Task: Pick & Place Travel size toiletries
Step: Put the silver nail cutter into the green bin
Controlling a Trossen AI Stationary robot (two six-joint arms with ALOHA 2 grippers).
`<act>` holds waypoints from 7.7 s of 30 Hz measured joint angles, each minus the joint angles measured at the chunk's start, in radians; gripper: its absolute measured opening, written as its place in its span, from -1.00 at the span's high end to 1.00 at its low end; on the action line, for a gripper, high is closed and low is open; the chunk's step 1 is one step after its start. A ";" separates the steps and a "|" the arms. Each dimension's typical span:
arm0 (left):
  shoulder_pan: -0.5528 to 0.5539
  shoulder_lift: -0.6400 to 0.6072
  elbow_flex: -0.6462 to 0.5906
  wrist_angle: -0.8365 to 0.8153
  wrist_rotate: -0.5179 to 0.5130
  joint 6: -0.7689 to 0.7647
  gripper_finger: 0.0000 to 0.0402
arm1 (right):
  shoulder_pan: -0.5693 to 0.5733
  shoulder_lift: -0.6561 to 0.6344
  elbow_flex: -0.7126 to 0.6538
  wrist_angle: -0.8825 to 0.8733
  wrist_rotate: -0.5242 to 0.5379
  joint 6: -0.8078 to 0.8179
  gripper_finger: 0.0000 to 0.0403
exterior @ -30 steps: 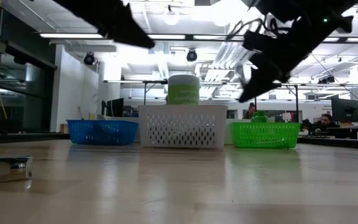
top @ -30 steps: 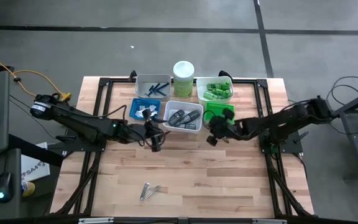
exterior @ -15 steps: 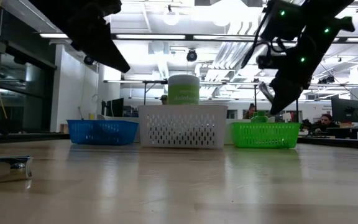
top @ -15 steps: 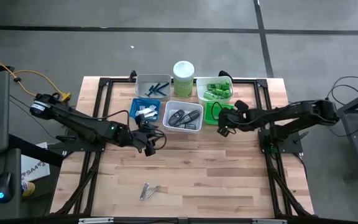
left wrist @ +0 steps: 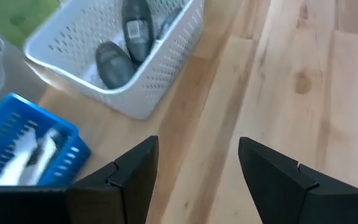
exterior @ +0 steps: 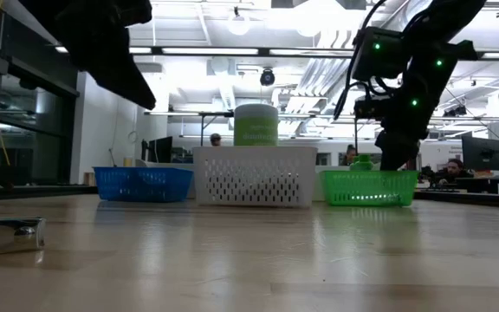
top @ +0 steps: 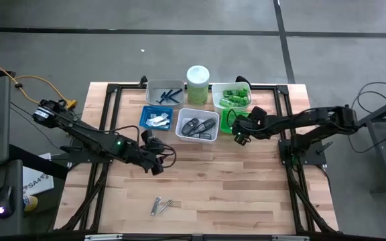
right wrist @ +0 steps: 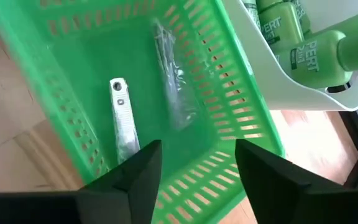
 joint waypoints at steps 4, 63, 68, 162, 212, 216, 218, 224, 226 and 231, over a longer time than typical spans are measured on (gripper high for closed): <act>0.002 0.000 0.000 -0.005 0.091 -0.066 -0.10 | 0.002 -0.030 0.000 0.000 -0.014 0.033 -0.01; -0.368 0.621 0.464 -0.370 0.556 -1.413 -0.10 | 0.561 -0.368 0.001 0.084 -0.117 0.231 0.19; -0.395 0.640 0.463 -0.347 0.547 -1.469 -0.10 | 0.577 -0.368 0.001 0.082 -0.117 0.231 0.19; -0.127 0.669 0.539 0.406 -0.032 0.307 0.55 | 0.693 0.306 -0.142 1.677 -0.237 -0.352 0.78; -0.234 0.523 0.540 -0.345 -0.076 -0.512 0.11 | 0.059 -0.242 -0.336 0.746 0.135 0.443 0.76; -0.235 0.523 0.539 -0.371 -0.042 -0.550 0.11 | 0.022 -0.242 -0.389 0.876 0.048 0.446 0.70; -0.235 0.523 0.539 -0.382 -0.025 -0.564 0.11 | 0.012 -0.242 -0.396 0.899 0.018 0.445 0.64; -0.235 0.523 0.539 -0.385 0.019 -0.588 0.11 | 0.006 -0.242 -0.400 0.898 0.018 0.449 0.42; -0.235 0.523 0.539 -0.385 0.037 -0.606 0.11 | 0.007 -0.242 -0.400 0.899 0.019 0.449 0.33; -0.238 0.524 0.539 -0.385 0.081 -0.639 0.11 | 0.007 -0.242 -0.400 0.909 0.015 0.444 0.10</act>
